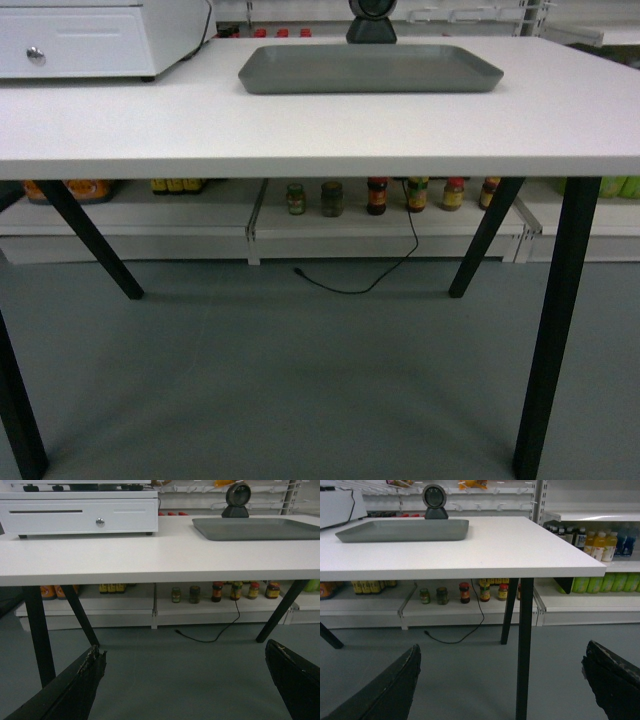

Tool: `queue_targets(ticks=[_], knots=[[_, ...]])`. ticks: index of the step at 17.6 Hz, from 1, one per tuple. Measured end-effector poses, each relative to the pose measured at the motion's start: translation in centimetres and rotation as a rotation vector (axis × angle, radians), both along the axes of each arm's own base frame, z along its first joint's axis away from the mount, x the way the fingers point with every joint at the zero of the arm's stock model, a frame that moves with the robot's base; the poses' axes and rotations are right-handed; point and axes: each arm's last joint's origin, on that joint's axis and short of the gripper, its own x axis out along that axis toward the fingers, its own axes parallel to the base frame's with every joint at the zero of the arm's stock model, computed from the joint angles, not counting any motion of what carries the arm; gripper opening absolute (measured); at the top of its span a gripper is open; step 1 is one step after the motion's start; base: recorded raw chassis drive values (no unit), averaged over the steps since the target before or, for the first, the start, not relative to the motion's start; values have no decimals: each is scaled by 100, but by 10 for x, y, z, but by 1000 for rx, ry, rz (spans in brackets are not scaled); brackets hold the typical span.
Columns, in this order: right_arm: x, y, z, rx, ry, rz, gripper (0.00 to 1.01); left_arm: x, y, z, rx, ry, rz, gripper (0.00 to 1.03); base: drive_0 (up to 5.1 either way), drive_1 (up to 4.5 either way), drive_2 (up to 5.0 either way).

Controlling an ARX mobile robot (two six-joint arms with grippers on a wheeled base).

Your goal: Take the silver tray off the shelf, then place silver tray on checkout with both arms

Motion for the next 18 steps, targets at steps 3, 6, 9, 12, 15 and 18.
queue_targets(ticks=[3, 6, 9, 12, 15, 18], knots=[[0, 0, 0, 0, 1, 0, 98, 0, 0, 0, 0, 1, 0, 98, 0, 0, 0], [0, 0, 0, 0, 0, -1, 98, 0, 0, 0, 1, 0, -1, 98, 0, 0, 0], [0, 0, 0, -2, 3, 0, 98, 0, 0, 0, 2, 1, 0, 98, 0, 0, 0], [0, 0, 0, -3, 3, 0, 98, 0, 0, 0, 8, 4, 0, 98, 0, 0, 0], [0, 0, 0, -3, 3, 0, 98, 0, 0, 0, 8, 4, 0, 98, 0, 0, 0], [0, 0, 0, -3, 3, 0, 98, 0, 0, 0, 8, 3, 0, 98, 0, 0, 0]])
